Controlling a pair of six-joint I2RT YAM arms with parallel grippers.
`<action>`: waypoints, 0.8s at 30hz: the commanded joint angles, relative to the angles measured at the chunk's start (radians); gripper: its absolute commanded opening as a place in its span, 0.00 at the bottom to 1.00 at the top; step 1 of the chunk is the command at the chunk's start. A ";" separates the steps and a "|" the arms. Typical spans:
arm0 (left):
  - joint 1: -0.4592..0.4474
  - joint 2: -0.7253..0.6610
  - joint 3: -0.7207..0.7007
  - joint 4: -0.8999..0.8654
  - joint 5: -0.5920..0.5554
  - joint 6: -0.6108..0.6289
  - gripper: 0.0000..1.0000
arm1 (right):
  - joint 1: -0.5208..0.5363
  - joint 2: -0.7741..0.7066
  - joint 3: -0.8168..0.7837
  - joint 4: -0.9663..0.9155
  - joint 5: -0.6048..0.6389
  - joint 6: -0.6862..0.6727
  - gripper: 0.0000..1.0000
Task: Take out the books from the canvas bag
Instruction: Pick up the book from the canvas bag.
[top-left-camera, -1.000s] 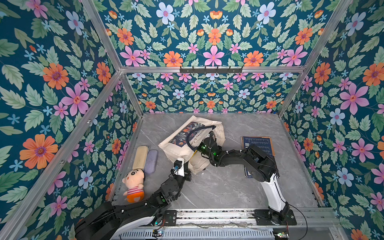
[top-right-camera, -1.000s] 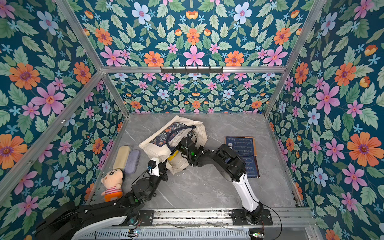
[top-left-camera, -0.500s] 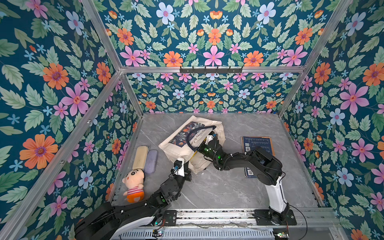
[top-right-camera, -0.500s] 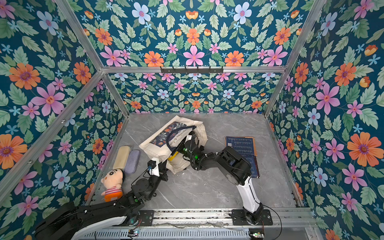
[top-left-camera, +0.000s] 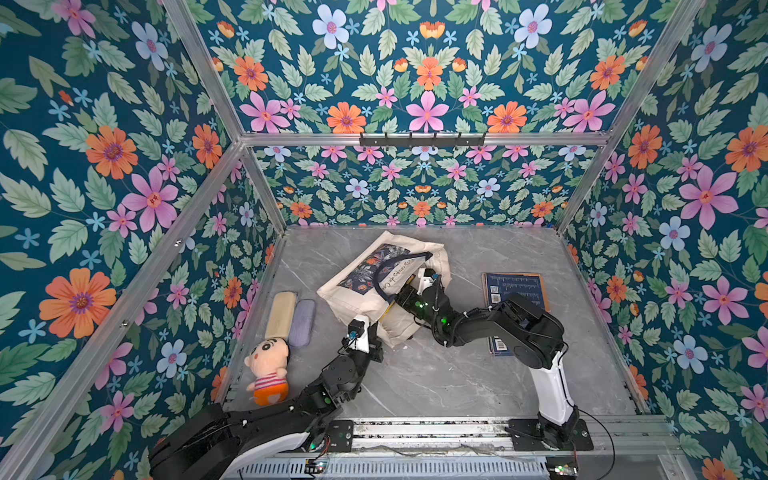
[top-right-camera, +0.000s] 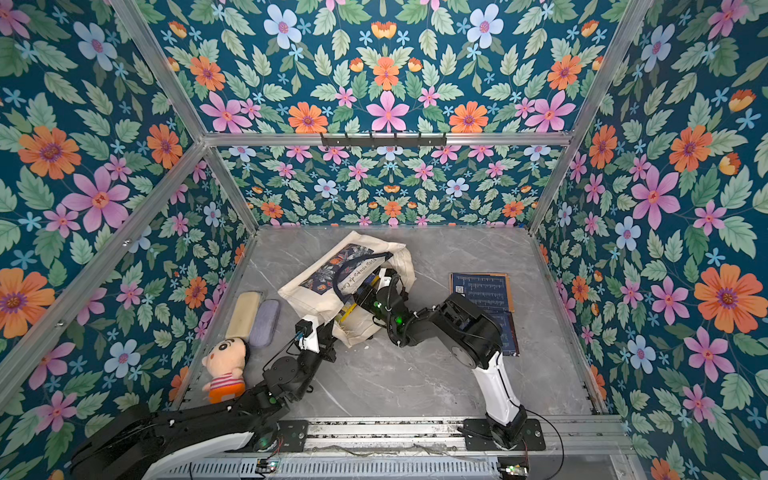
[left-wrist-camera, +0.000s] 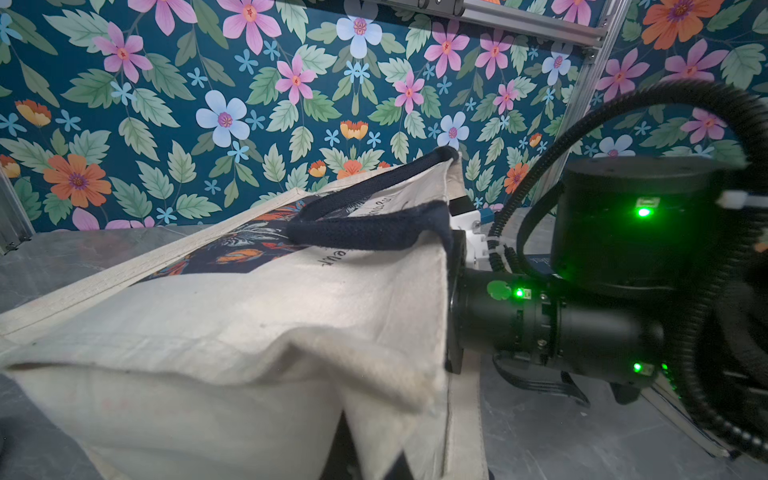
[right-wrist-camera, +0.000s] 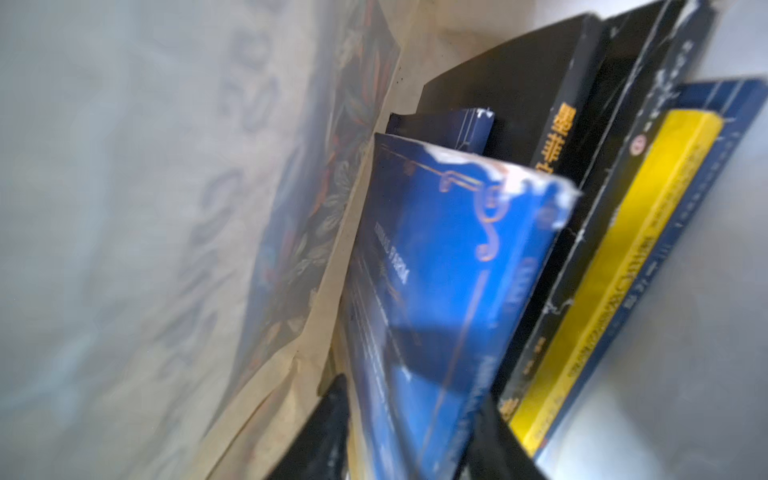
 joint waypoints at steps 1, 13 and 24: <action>0.000 0.003 0.009 0.013 0.005 0.003 0.00 | 0.010 0.007 0.022 0.097 -0.017 0.013 0.51; 0.000 0.012 0.012 0.016 0.007 0.003 0.00 | 0.033 0.084 0.074 0.178 -0.029 0.086 0.41; 0.000 0.006 0.012 0.013 0.002 0.004 0.00 | 0.041 0.005 0.003 0.191 0.016 0.016 0.07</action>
